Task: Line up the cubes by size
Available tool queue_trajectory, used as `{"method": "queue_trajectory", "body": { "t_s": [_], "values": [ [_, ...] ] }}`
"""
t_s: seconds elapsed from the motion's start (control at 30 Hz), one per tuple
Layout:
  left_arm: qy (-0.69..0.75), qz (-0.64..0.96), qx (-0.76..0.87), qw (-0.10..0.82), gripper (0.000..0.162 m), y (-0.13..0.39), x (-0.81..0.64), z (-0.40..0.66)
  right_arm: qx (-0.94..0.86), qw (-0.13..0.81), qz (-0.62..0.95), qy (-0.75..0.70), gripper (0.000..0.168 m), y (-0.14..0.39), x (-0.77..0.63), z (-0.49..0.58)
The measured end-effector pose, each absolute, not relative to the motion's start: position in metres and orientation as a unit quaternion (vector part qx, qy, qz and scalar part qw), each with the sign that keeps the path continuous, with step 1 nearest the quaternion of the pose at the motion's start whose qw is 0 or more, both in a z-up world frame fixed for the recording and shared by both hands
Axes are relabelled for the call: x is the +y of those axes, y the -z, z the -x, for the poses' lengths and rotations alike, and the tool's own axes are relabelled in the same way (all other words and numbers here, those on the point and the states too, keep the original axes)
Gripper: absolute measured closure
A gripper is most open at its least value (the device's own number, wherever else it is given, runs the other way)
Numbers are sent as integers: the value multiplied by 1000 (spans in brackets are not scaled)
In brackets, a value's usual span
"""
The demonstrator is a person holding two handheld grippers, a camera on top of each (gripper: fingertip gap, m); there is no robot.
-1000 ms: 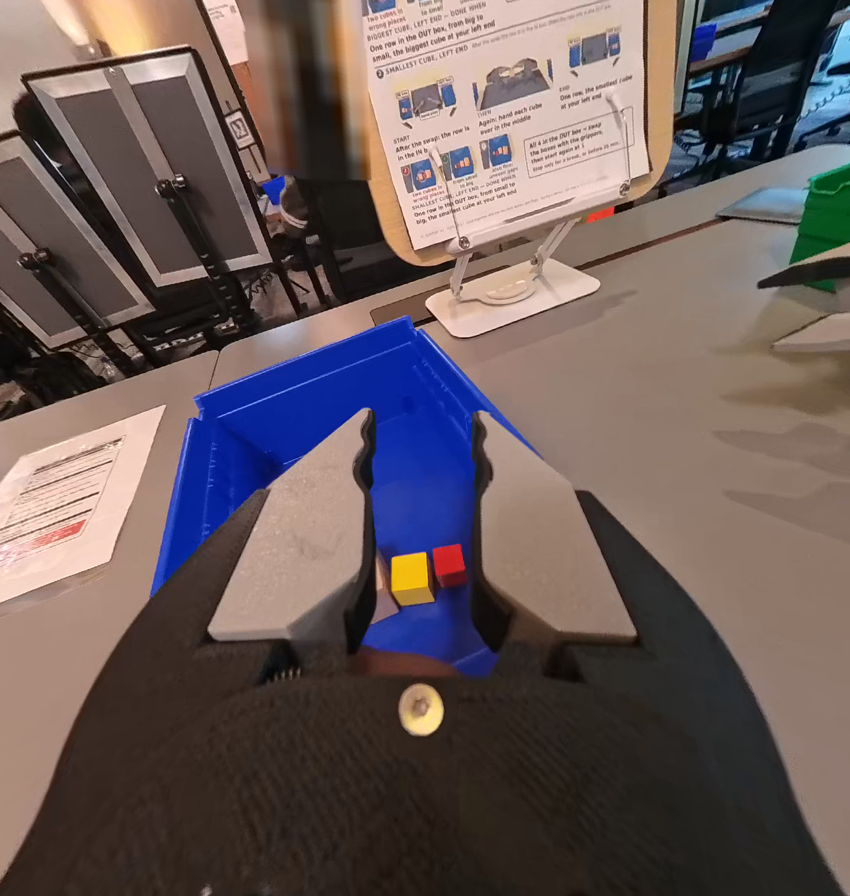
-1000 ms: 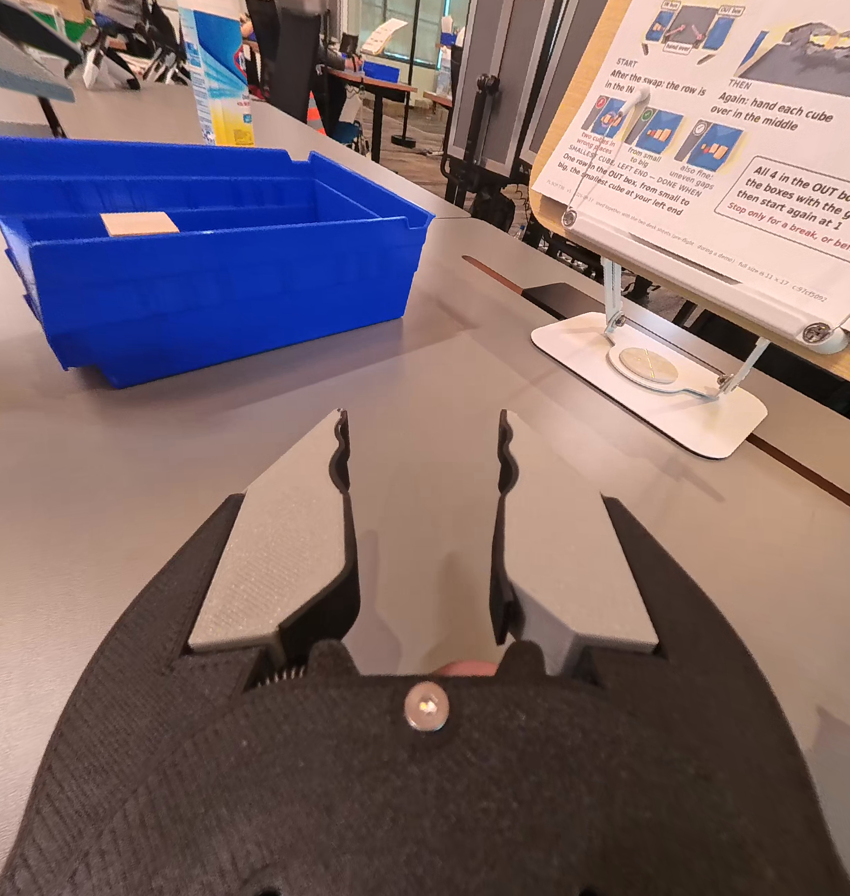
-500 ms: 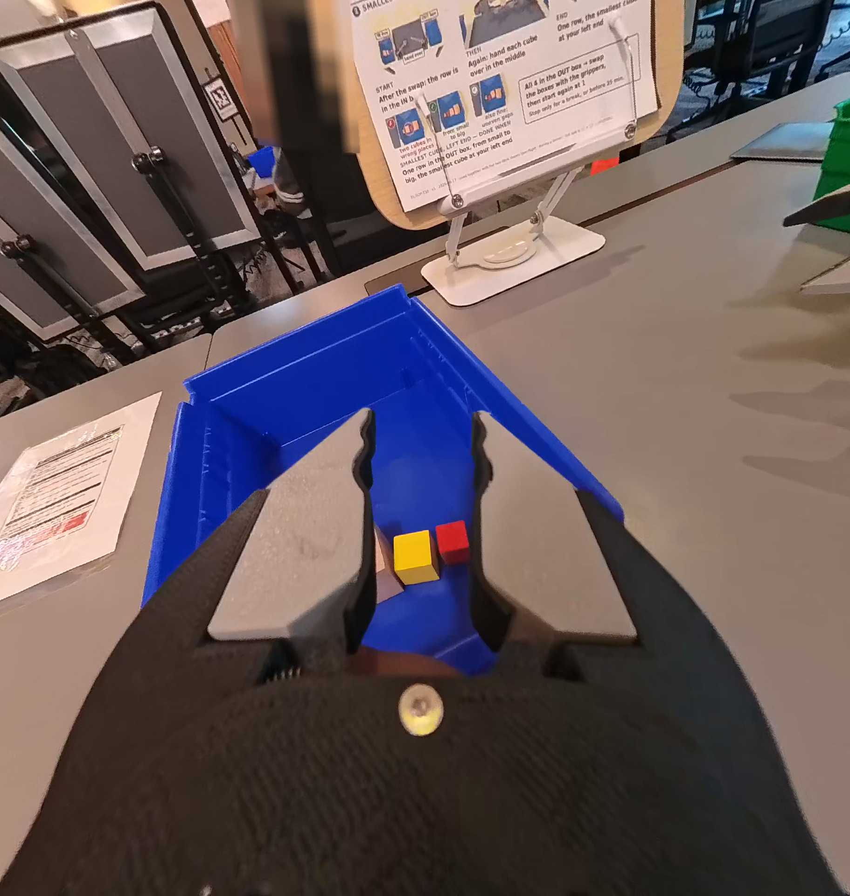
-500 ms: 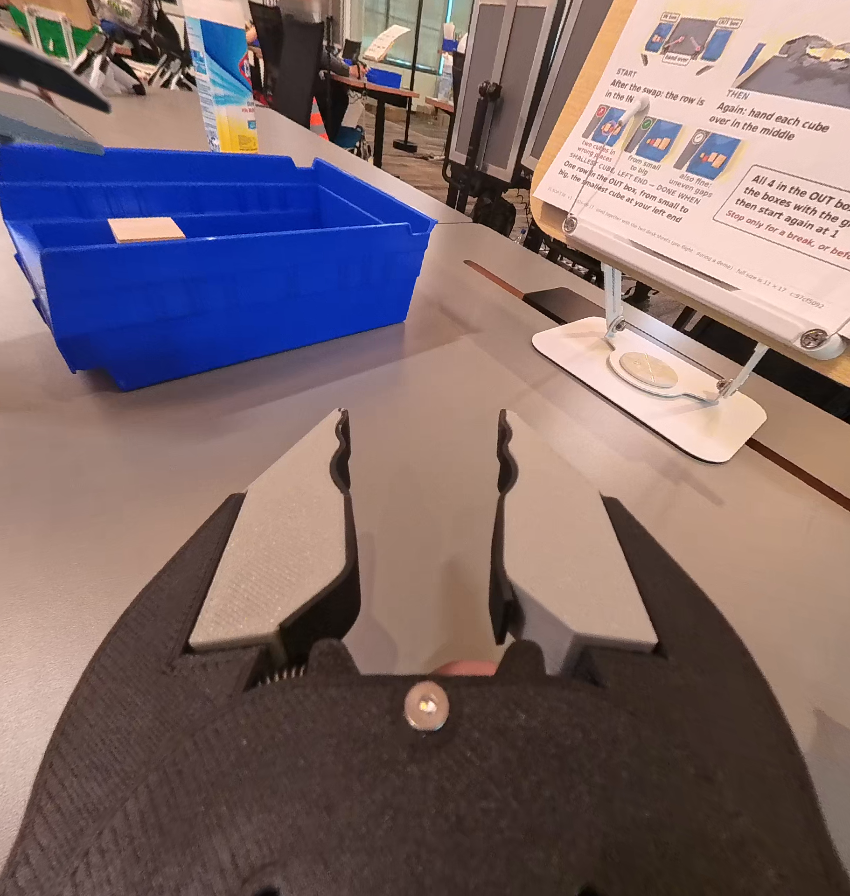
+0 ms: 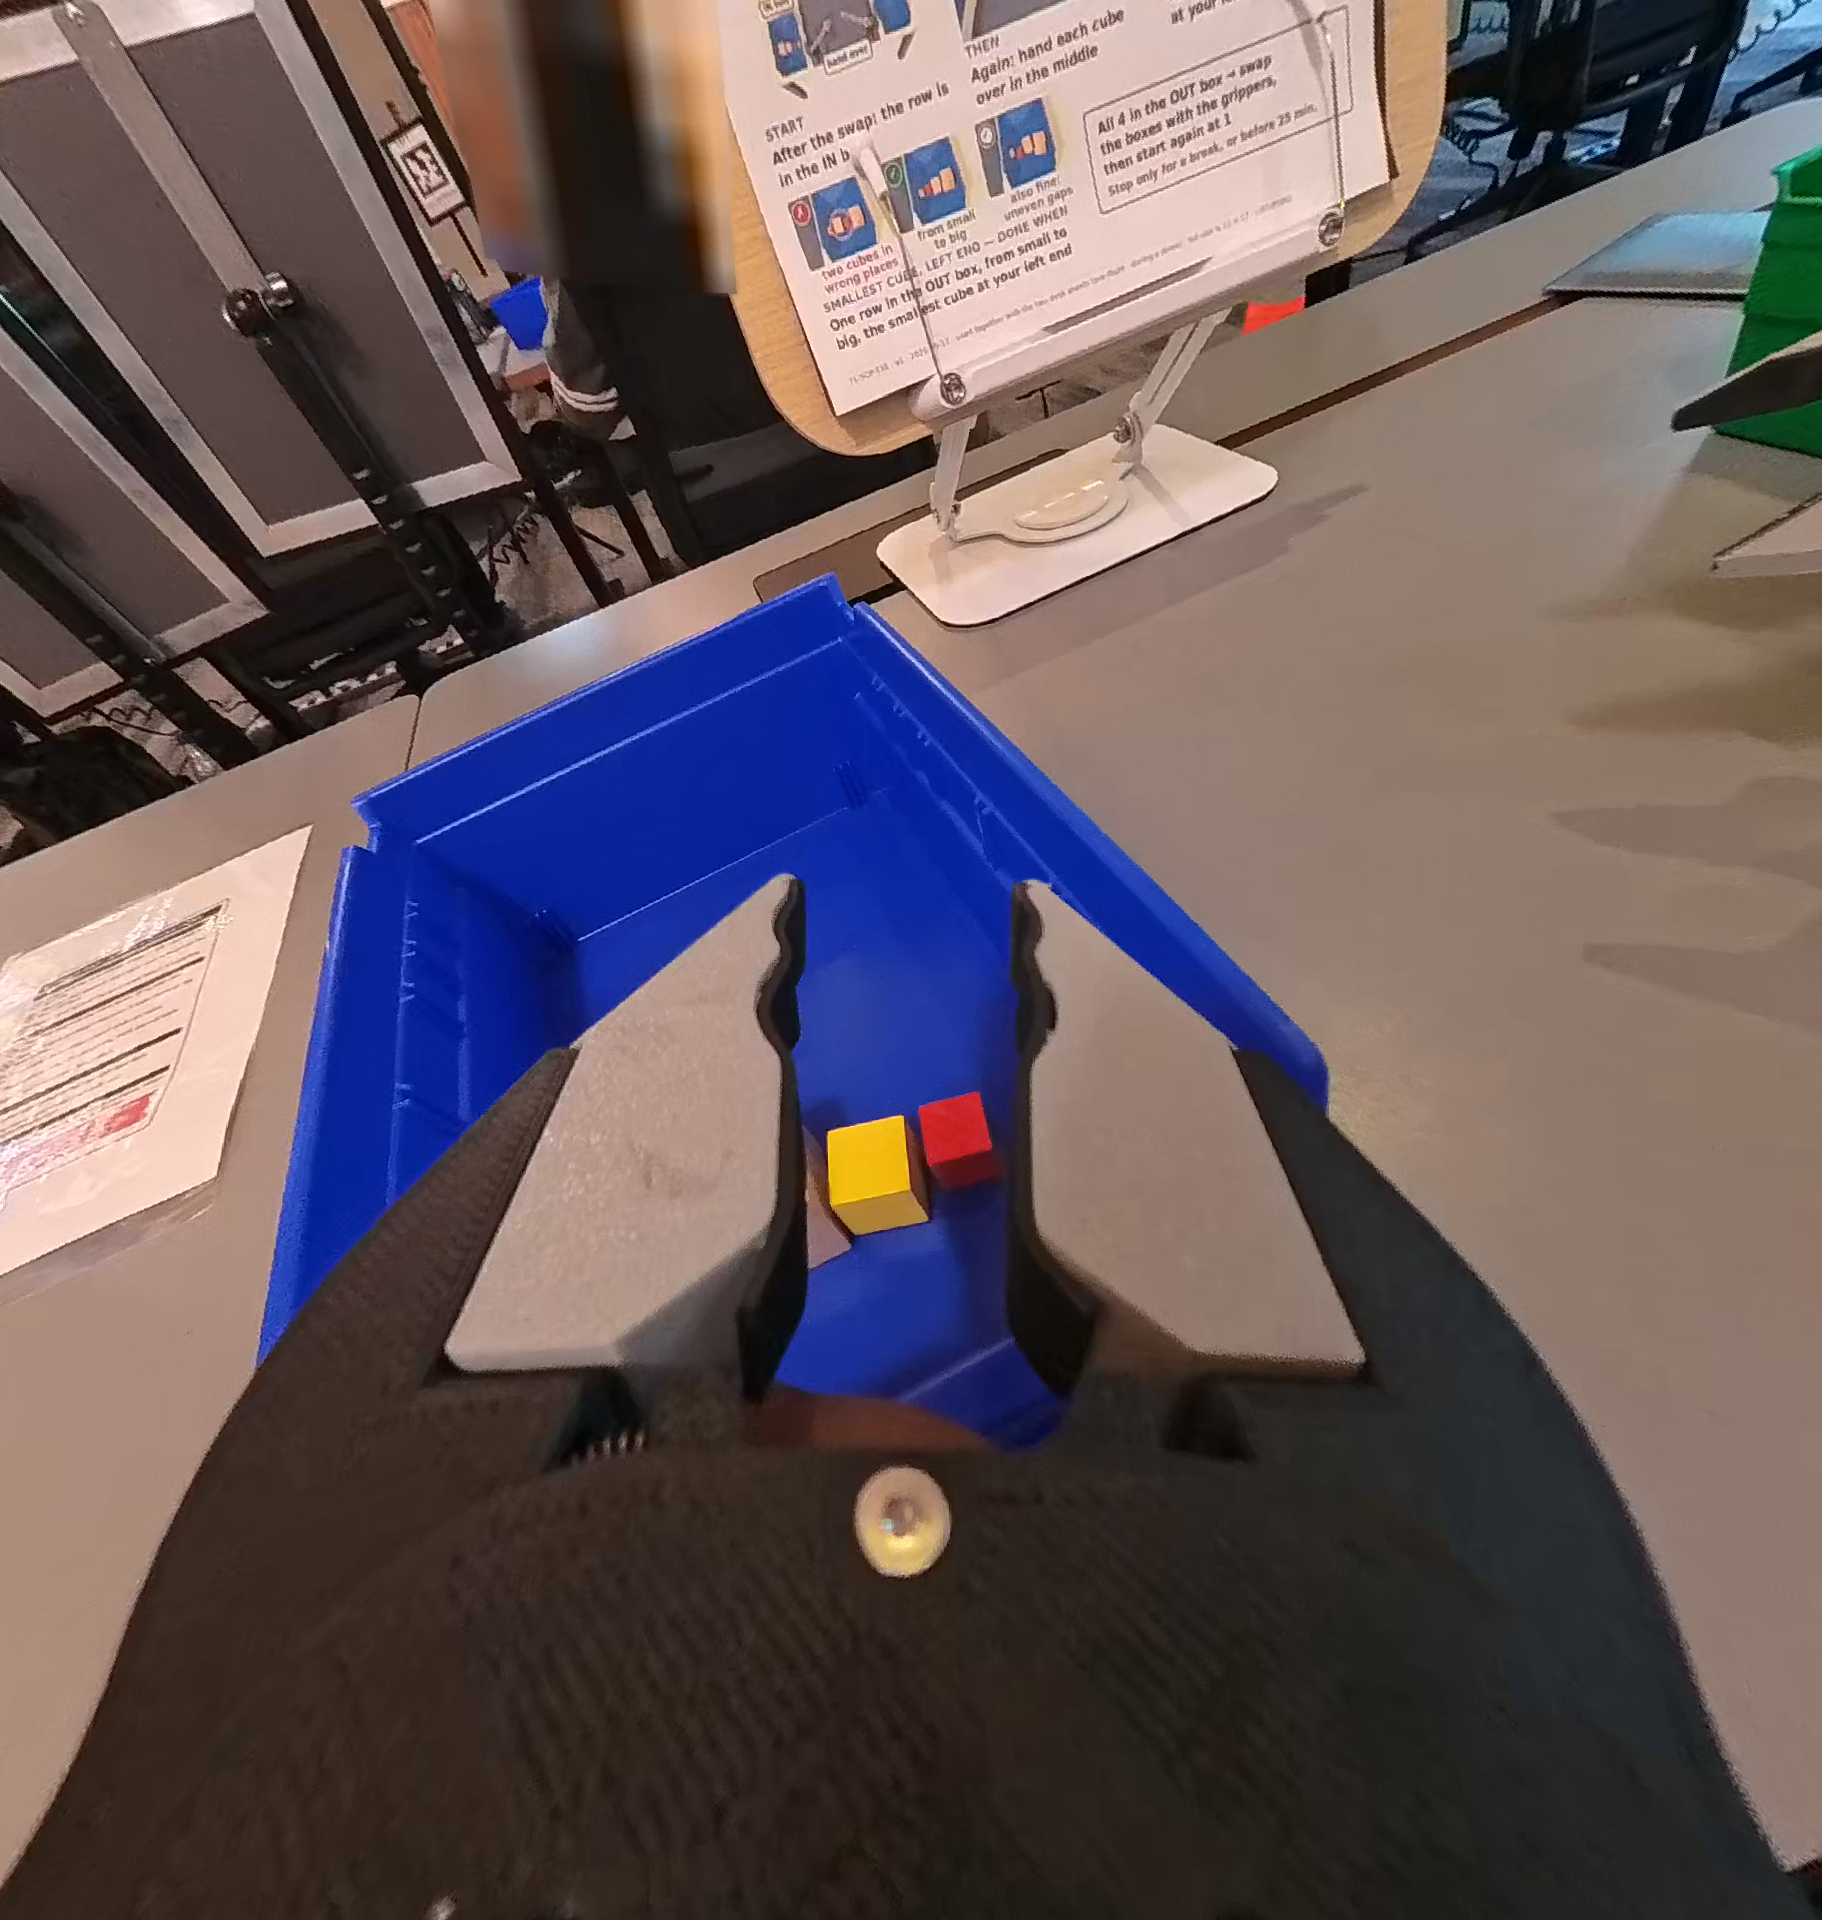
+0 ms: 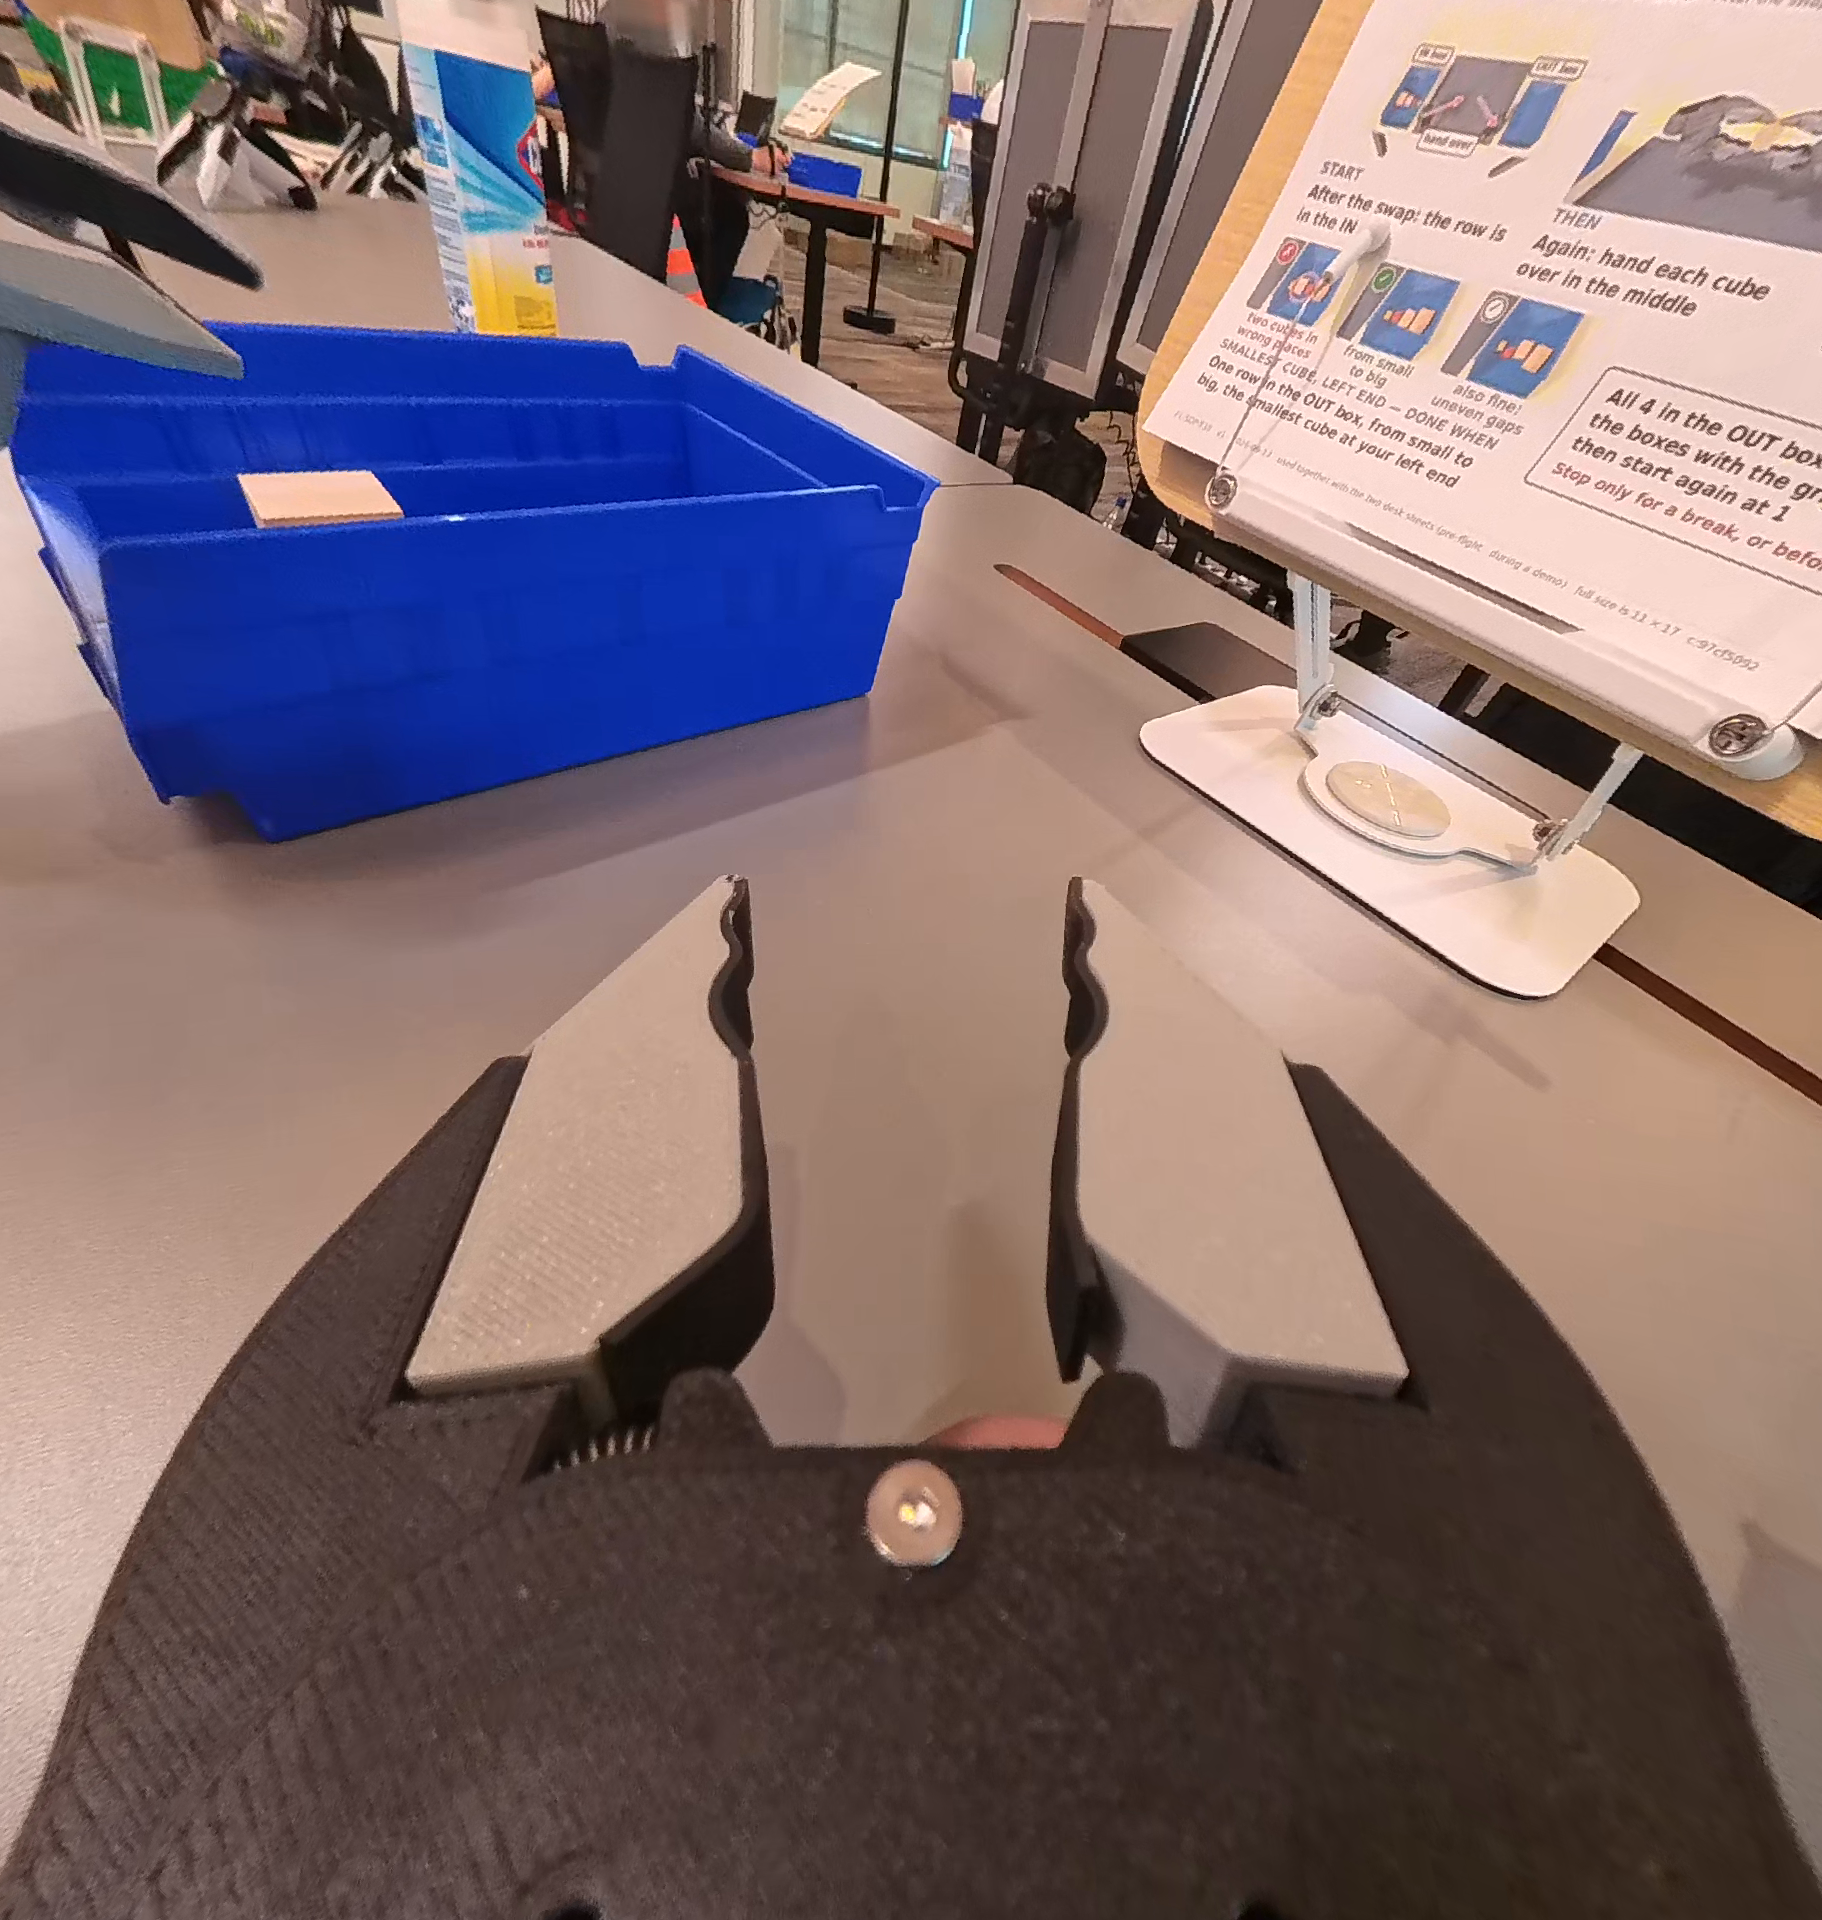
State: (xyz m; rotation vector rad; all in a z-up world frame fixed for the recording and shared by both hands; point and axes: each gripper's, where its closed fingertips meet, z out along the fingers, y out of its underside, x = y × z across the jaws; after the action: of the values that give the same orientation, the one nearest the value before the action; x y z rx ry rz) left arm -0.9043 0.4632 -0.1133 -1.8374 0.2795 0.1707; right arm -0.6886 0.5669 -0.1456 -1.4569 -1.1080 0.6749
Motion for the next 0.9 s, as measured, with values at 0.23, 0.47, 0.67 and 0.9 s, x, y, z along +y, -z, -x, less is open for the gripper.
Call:
{"method": "queue_trajectory", "body": {
  "t_s": [0.23,0.47,0.67,0.9],
  "values": [
    [-72,790,119,597,124,112,463,905,-472,560,618,-287,111,145,566,689],
    [-71,792,129,592,124,115,464,899,-471,560,618,-288,111,145,566,689],
    [-60,792,134,593,124,112,465,900,-470,559,618,-290,111,146,566,689],
    [-64,829,241,500,125,127,481,910,-478,551,621,-286,111,152,564,692]
  ]
}}
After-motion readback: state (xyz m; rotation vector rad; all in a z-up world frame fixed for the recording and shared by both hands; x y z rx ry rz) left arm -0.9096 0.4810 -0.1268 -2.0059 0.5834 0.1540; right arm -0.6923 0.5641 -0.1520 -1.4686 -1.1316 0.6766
